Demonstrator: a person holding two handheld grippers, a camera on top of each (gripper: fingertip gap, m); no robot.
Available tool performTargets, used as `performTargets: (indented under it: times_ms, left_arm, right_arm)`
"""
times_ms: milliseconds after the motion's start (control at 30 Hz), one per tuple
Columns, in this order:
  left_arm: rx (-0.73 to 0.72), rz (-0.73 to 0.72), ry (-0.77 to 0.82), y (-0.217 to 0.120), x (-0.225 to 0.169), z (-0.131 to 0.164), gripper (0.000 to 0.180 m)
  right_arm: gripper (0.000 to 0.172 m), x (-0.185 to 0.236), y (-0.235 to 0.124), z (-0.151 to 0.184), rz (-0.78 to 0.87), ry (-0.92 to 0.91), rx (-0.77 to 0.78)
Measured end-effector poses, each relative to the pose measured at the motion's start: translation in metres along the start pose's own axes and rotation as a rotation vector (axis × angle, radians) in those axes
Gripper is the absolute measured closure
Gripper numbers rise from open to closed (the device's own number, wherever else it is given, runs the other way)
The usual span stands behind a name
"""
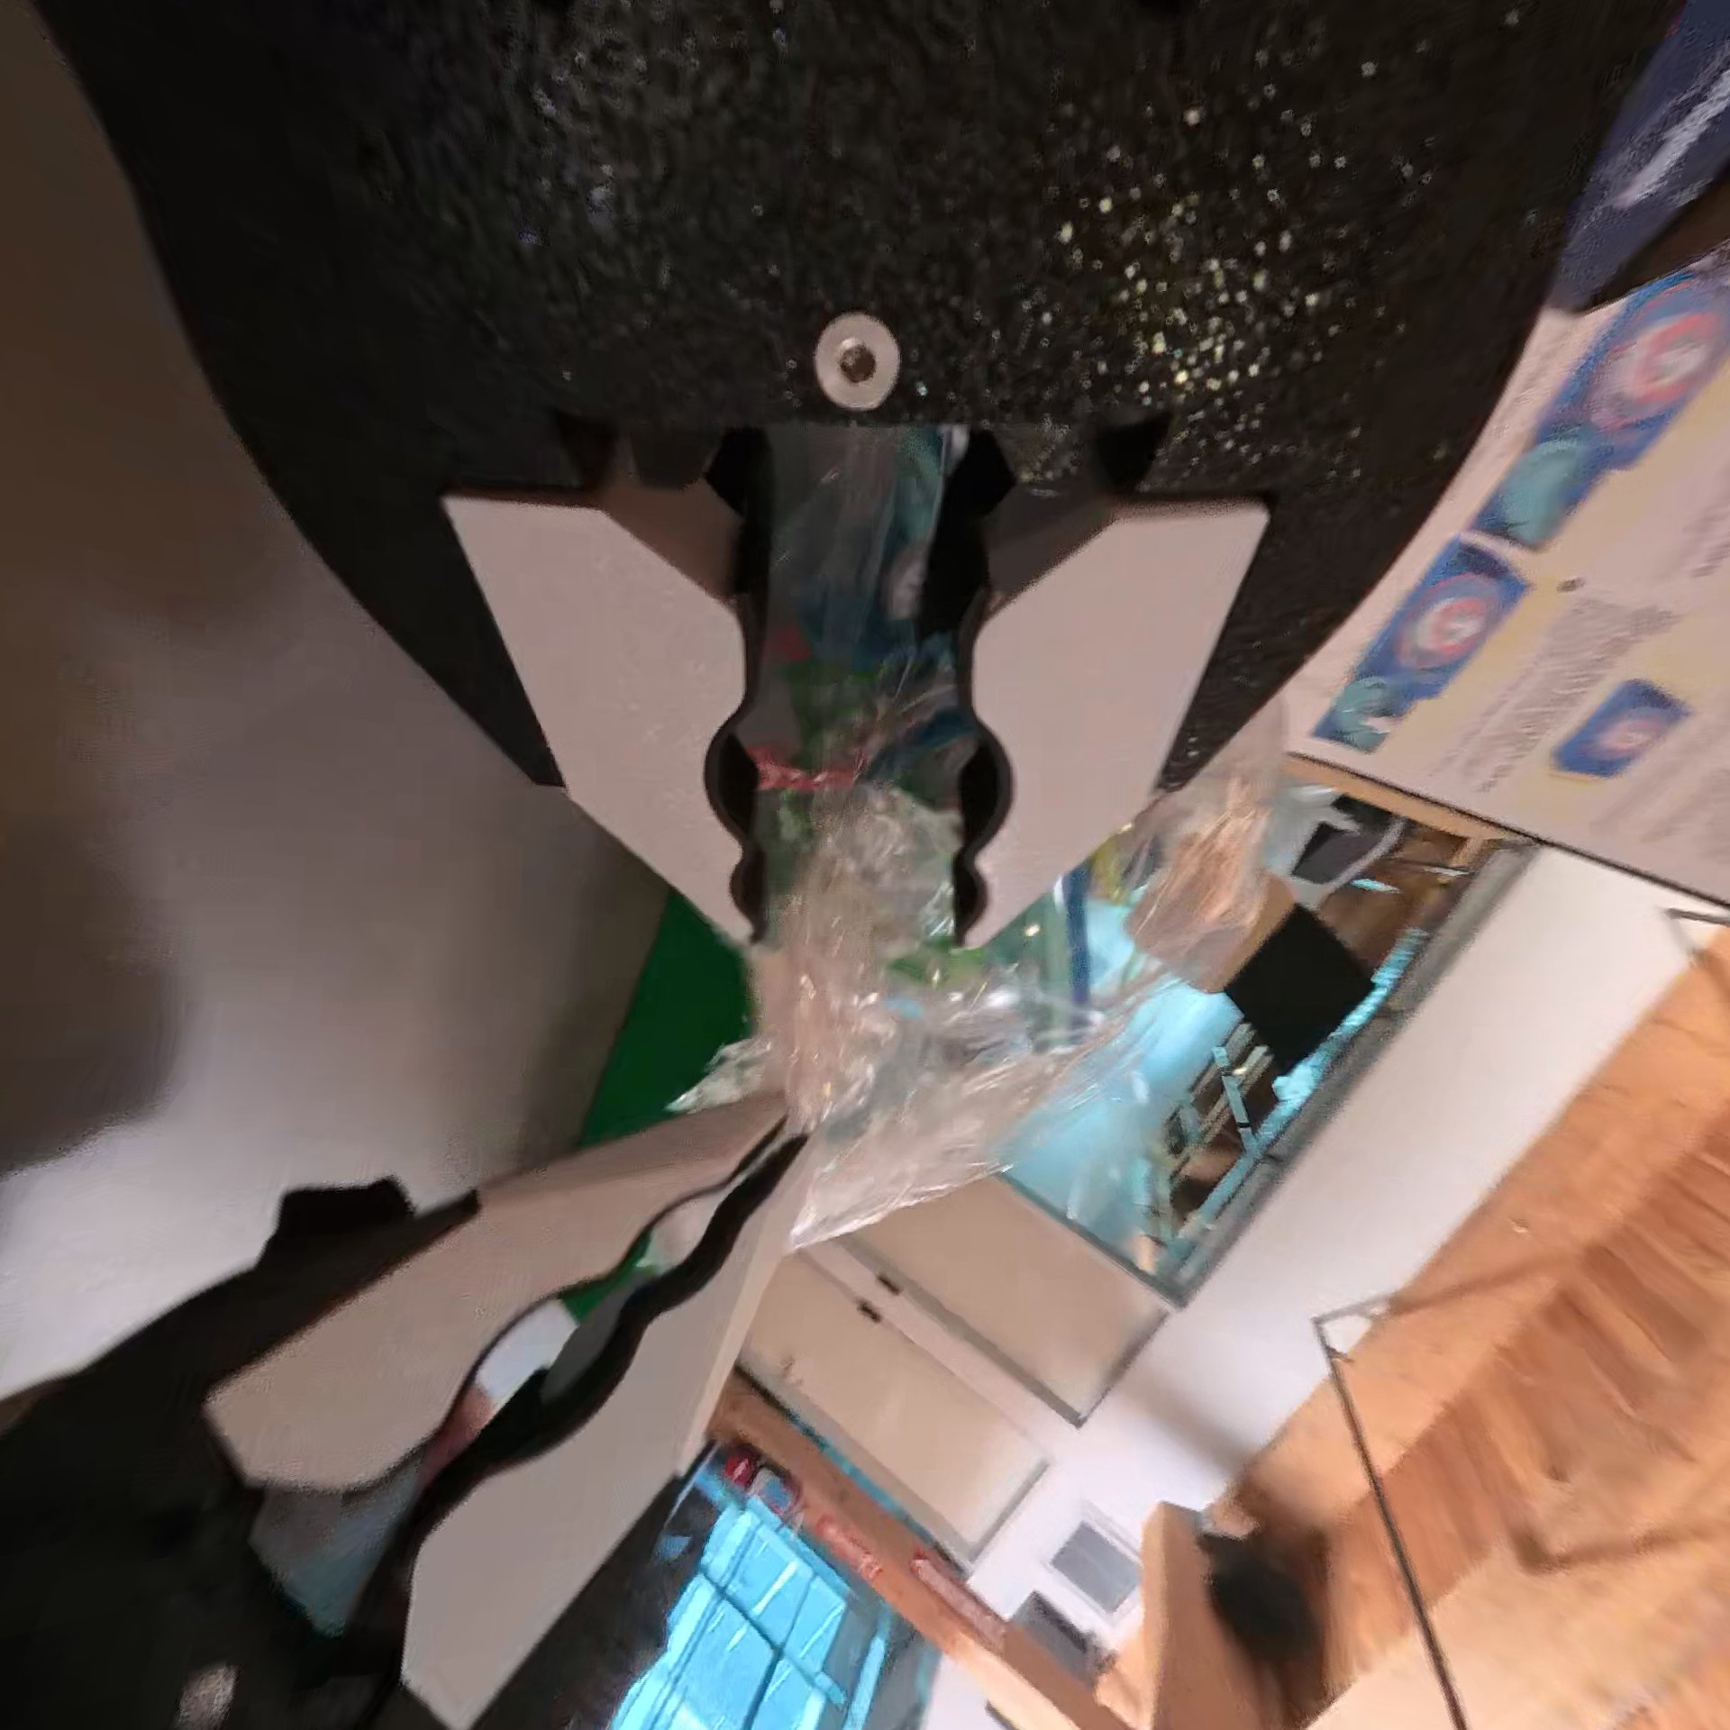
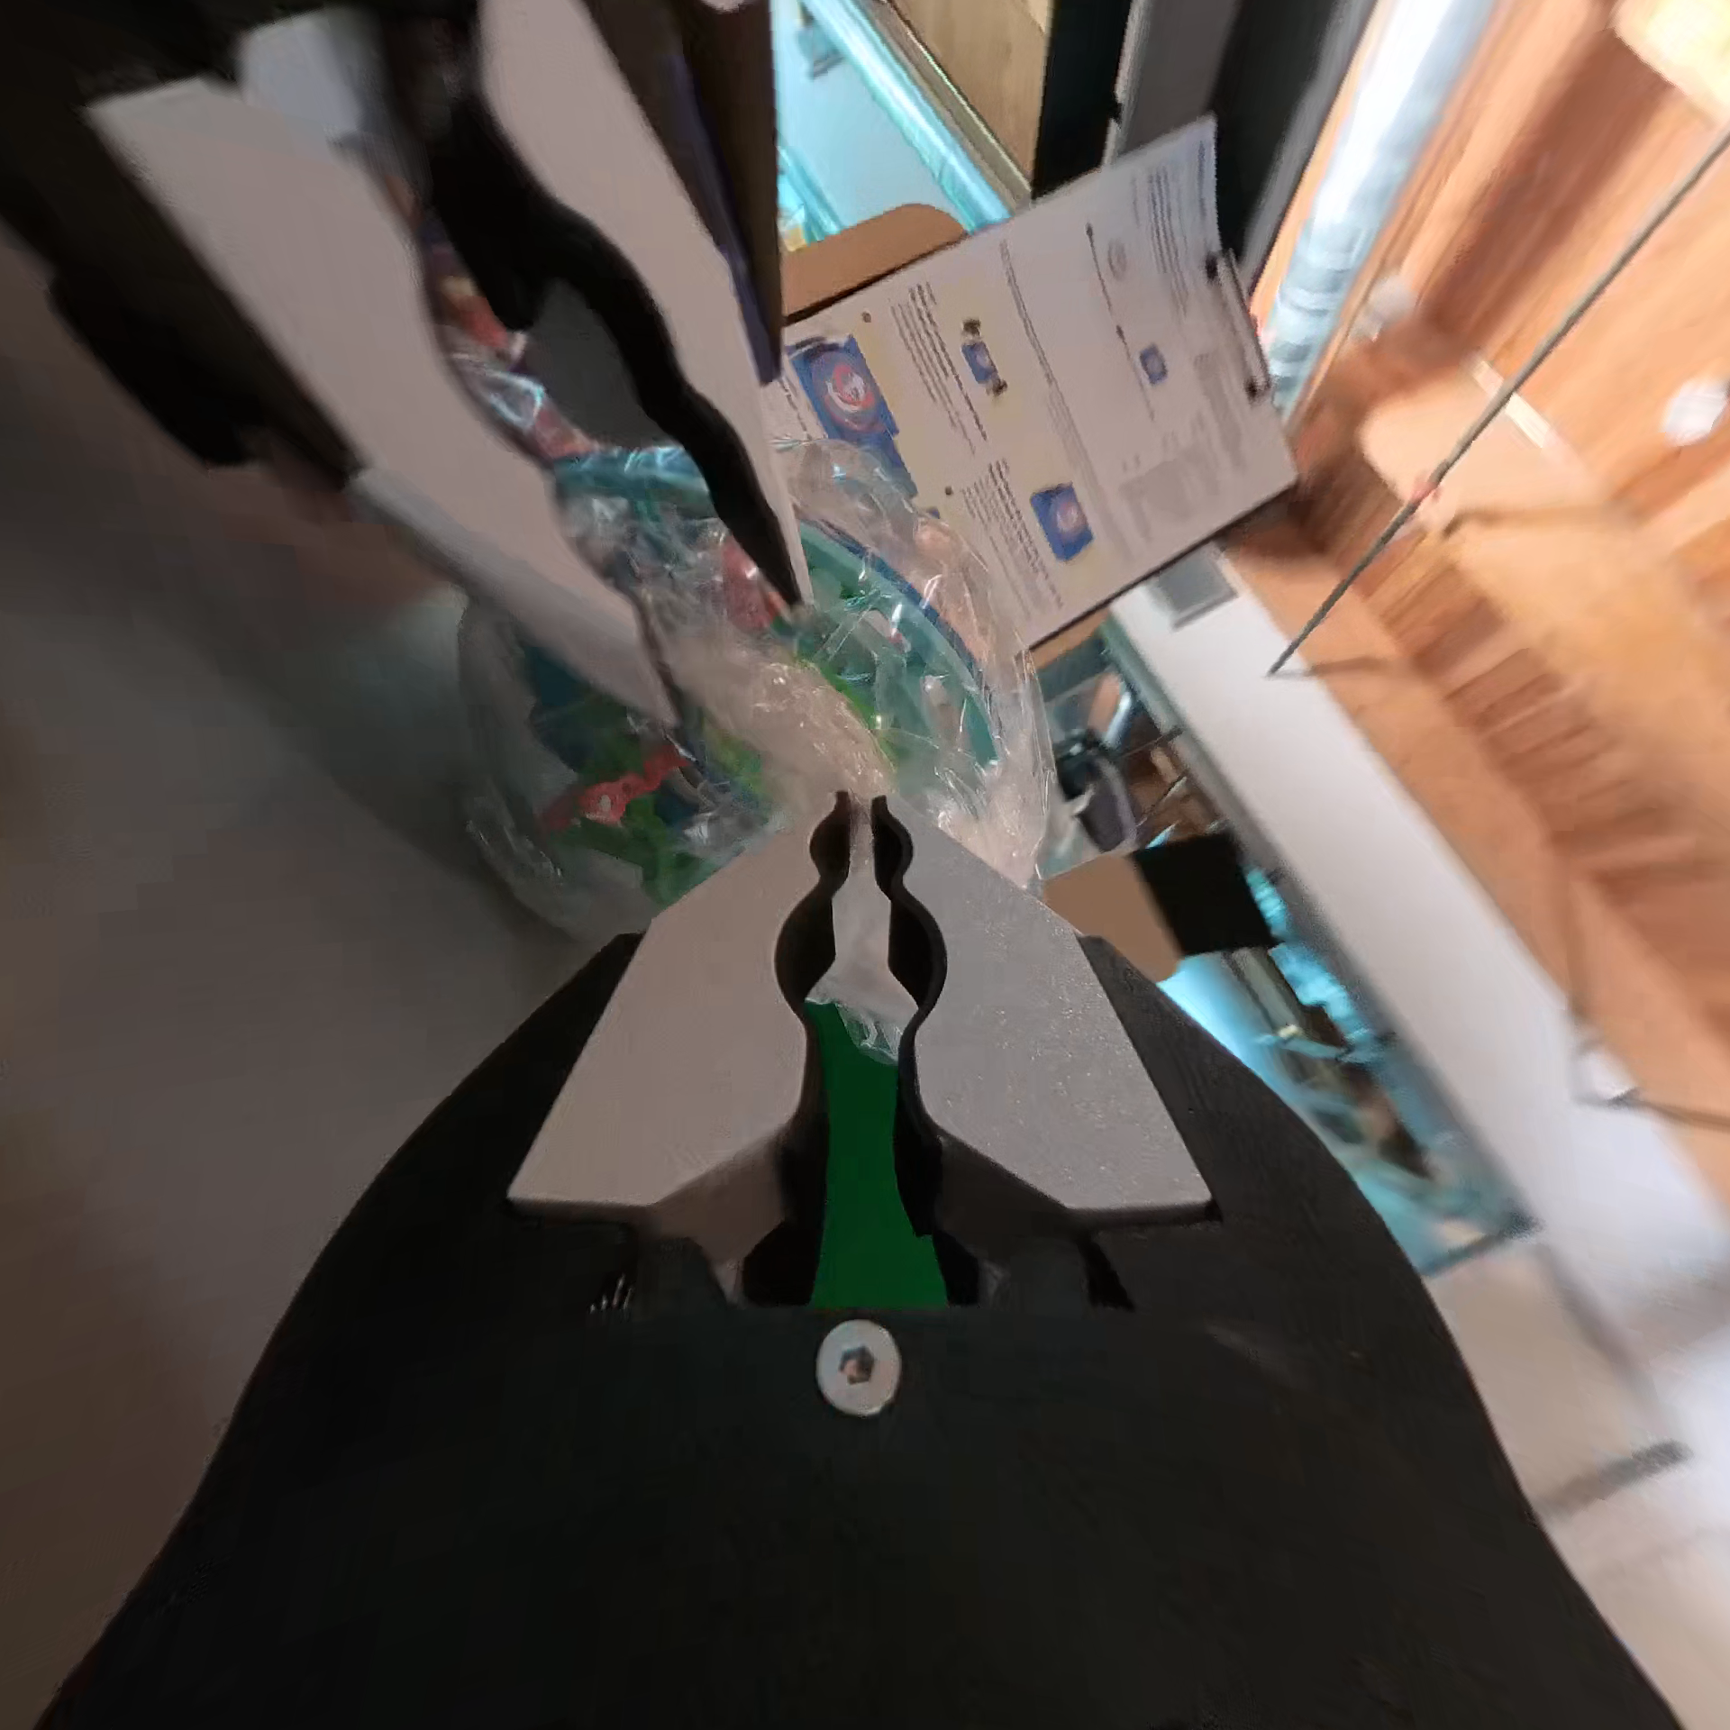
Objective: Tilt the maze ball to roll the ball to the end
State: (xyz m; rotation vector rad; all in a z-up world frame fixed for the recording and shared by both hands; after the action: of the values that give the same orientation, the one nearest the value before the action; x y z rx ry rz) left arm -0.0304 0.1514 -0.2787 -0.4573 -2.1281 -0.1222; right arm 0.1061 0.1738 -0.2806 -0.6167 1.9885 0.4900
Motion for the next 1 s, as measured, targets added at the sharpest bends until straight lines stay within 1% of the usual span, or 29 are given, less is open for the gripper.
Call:
performTargets:
  times_ms: [33,67,100,167,233,267,333,367,400,467,533,567,600,667,700,733,767,800,867,1000]
  left_arm:
    - [0.019,-0.034,0.025,0.0,0.001,0.001,0.133]
    - [0.035,-0.059,0.053,0.001,0.001,0.002,0.129]
    - [0.043,-0.073,0.084,0.001,0.0,0.003,0.129]
    - [0.068,-0.112,0.153,0.004,-0.004,0.004,0.139]
    - [0.099,-0.176,0.235,0.006,-0.006,0.003,0.145]
    - [0.113,-0.184,0.265,0.006,-0.008,0.002,0.152]
    - [0.133,-0.184,0.291,0.007,-0.011,0.0,0.172]
    - [0.14,-0.173,0.281,0.008,-0.012,-0.001,0.178]
    - [0.144,-0.161,0.263,0.009,-0.012,-0.002,0.18]
    - [0.155,-0.155,0.242,0.01,-0.011,-0.004,0.18]
    - [0.156,-0.156,0.269,0.01,-0.012,-0.004,0.18]
    - [0.149,-0.153,0.302,0.01,-0.015,-0.005,0.18]
    - [0.138,-0.146,0.335,0.009,-0.018,-0.006,0.18]
    - [0.12,-0.148,0.386,0.009,-0.022,-0.007,0.18]
    - [0.11,-0.176,0.396,0.008,-0.022,-0.009,0.18]
    - [0.093,-0.206,0.397,0.007,-0.02,-0.01,0.18]
    - [0.078,-0.229,0.396,0.006,-0.019,-0.011,0.176]
    - [0.063,-0.245,0.391,0.005,-0.018,-0.012,0.167]
    - [0.075,-0.273,0.376,0.007,-0.015,-0.013,0.145]
    - [0.068,-0.324,0.395,0.005,-0.015,-0.016,0.14]
  right_arm:
    - [0.169,-0.005,0.001,0.003,-0.025,0.072,0.004]
    - [0.169,-0.009,0.001,0.006,-0.045,0.13,0.001]
    - [0.17,-0.011,0.001,0.008,-0.064,0.168,-0.014]
    - [0.17,-0.013,-0.001,0.009,-0.076,0.184,-0.043]
    - [0.17,-0.013,-0.001,0.009,-0.075,0.174,-0.053]
    - [0.17,-0.013,-0.001,0.009,-0.075,0.172,-0.053]
    - [0.169,-0.013,-0.001,0.01,-0.064,0.156,-0.047]
    - [0.166,-0.012,-0.001,0.01,-0.04,0.122,-0.043]
    - [0.159,-0.011,-0.001,0.009,-0.001,0.061,-0.043]
    - [0.128,-0.003,-0.004,0.002,0.042,-0.104,-0.078]
    - [0.115,0.01,-0.005,-0.008,0.023,-0.21,-0.091]
    - [0.114,0.014,-0.004,-0.012,0.016,-0.236,-0.081]
    - [0.119,0.016,-0.002,-0.015,0.025,-0.252,-0.062]
    - [0.138,0.015,0.003,-0.015,0.065,-0.275,-0.001]
    - [0.155,0.016,0.004,-0.014,0.056,-0.284,0.018]
    - [0.163,0.016,0.004,-0.013,0.055,-0.284,0.025]
    - [0.167,0.015,0.003,-0.012,0.07,-0.286,0.025]
    - [0.169,0.013,0.002,-0.012,0.075,-0.282,0.023]
    - [0.17,0.009,0.001,-0.011,0.048,-0.213,0.02]
    - [0.171,-0.001,0.0,-0.008,0.007,-0.071,0.01]
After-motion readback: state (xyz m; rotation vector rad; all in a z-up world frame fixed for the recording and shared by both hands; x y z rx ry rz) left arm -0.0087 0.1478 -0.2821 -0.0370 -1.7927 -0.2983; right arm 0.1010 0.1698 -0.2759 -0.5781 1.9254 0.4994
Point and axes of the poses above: each gripper's, where its closed fingertips meet, y out along the fingers, z out of its underside, x = y × z across the jaws, the point moved 8 cm from there along -y, back along the fingers, and after that the axes turned 15 degrees about x, right-handed, at the moved point
